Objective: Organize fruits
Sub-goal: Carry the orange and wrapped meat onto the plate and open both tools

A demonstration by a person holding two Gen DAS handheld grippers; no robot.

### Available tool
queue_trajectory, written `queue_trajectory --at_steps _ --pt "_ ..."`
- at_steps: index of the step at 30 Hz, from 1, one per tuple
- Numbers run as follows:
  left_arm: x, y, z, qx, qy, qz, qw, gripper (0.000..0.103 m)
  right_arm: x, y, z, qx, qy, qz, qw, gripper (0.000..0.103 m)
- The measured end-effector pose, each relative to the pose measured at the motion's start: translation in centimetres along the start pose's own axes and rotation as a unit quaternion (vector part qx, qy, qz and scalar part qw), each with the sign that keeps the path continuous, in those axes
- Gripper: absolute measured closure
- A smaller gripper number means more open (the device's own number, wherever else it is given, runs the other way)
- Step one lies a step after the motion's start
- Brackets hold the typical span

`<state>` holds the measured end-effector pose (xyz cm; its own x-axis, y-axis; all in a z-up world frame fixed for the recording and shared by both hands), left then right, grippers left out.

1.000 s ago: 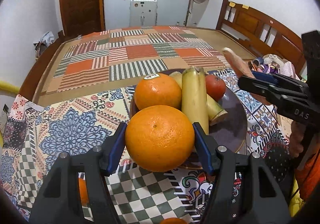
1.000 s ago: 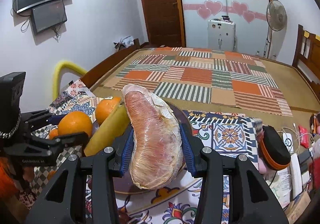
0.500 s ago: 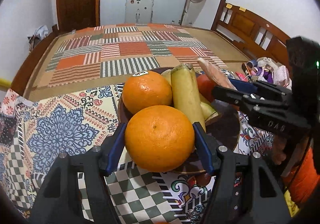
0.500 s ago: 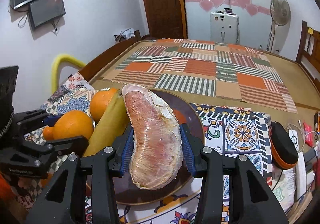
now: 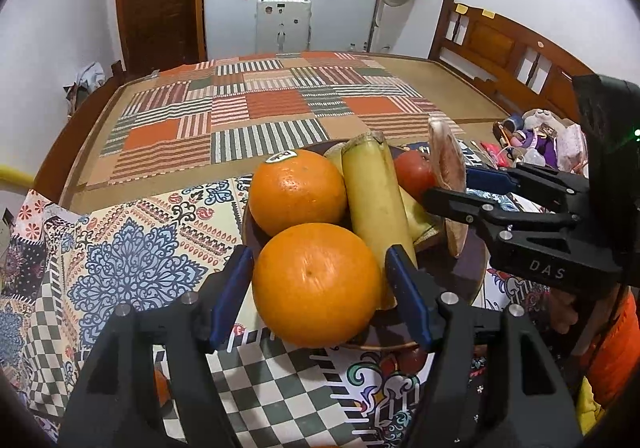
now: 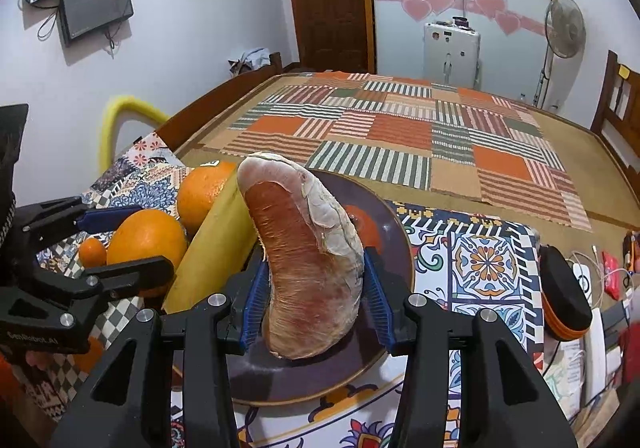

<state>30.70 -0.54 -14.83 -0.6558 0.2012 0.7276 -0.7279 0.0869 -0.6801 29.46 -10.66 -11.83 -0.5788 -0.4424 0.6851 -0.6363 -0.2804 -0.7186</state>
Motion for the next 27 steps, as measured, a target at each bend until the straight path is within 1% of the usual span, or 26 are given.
queue_trajectory --at_steps 8,15,19,20,22,27 --pt "2.5 -0.2 -0.5 0.002 -0.007 0.021 0.9998 0.035 1.4 -0.2 0.2 -0.006 0.0 0.011 1.0 0.056" --pt "6.1 0.2 -0.9 0.003 -0.021 0.047 0.9987 0.035 4.5 -0.2 -0.8 0.002 0.009 0.031 0.999 0.055" --pt "7.9 1.3 -1.2 0.011 -0.027 0.052 0.9982 0.033 6.6 0.2 -1.8 0.013 0.014 0.045 0.999 0.054" --pt "8.3 1.7 -1.3 0.013 -0.029 0.053 0.9981 0.033 6.9 0.4 -2.0 0.016 0.014 0.046 0.999 0.052" --pt "8.9 2.4 -1.4 0.017 -0.032 0.054 0.9979 0.033 7.7 1.0 -2.6 0.022 0.017 0.052 0.998 0.049" --pt "9.8 5.0 -1.4 0.023 -0.04 0.046 0.9979 0.033 8.5 3.2 -3.8 0.041 0.023 0.049 0.998 0.049"
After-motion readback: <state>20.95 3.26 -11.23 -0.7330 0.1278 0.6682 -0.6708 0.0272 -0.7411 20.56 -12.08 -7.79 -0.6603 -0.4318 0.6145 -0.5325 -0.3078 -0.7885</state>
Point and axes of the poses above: each gripper's, at about its wrist camera, not at the fingertips, and x roughly against the way its jaws point, z to its right, y to its underside, the point moved 10 cm from there along -x, roughly the way its jaws point, and after that the axes turned 1 degree about -y, right-handed, at the moved point
